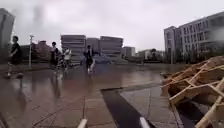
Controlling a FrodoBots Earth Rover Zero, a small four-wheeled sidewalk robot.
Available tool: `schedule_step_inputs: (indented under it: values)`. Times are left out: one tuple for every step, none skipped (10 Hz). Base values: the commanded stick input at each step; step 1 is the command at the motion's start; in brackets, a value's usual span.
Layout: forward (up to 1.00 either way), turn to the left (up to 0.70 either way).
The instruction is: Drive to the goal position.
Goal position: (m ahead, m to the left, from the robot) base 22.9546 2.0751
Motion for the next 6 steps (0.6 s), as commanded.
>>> schedule_step_inputs:
  values:
    - [1.0, -0.07]
    - [1.0, -0.23]
    - [1.0, -0.36]
    - [1.0, -0.36]
    - [1.0, -0.36]
    - [1.0, -0.35]
